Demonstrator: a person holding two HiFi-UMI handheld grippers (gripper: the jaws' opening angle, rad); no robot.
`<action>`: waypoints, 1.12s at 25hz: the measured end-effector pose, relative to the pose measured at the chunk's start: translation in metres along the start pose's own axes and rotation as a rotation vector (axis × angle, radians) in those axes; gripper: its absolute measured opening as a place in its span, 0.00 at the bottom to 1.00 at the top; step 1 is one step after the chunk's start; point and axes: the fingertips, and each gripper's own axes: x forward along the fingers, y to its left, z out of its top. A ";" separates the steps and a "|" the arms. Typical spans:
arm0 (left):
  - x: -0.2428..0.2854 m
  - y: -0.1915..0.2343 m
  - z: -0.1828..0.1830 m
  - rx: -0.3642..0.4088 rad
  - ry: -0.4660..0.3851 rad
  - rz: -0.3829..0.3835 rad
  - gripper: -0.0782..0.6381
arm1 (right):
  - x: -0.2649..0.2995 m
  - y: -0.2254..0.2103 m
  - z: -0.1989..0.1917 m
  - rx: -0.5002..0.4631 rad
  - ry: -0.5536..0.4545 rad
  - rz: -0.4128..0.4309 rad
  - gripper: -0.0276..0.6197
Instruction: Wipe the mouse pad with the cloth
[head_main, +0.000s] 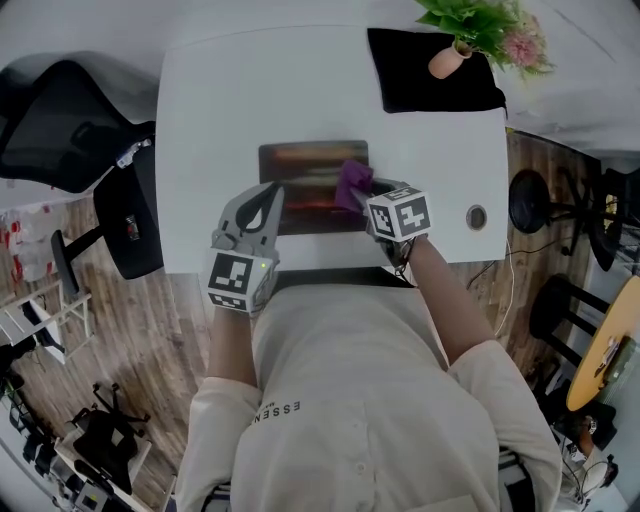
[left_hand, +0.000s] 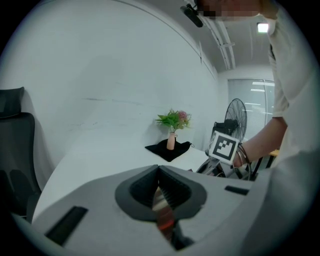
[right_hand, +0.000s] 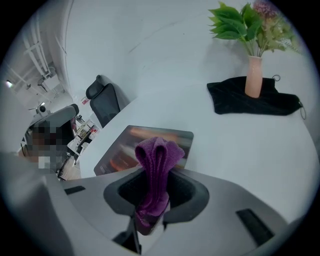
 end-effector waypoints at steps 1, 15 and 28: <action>0.000 -0.003 0.001 -0.003 -0.002 0.002 0.11 | -0.002 -0.003 -0.001 0.002 -0.003 -0.001 0.20; -0.005 -0.024 0.015 0.036 -0.031 -0.003 0.11 | -0.036 -0.043 -0.008 0.074 -0.021 -0.084 0.20; -0.047 0.031 0.014 0.055 -0.043 -0.044 0.11 | -0.026 0.057 0.024 0.039 -0.093 -0.034 0.20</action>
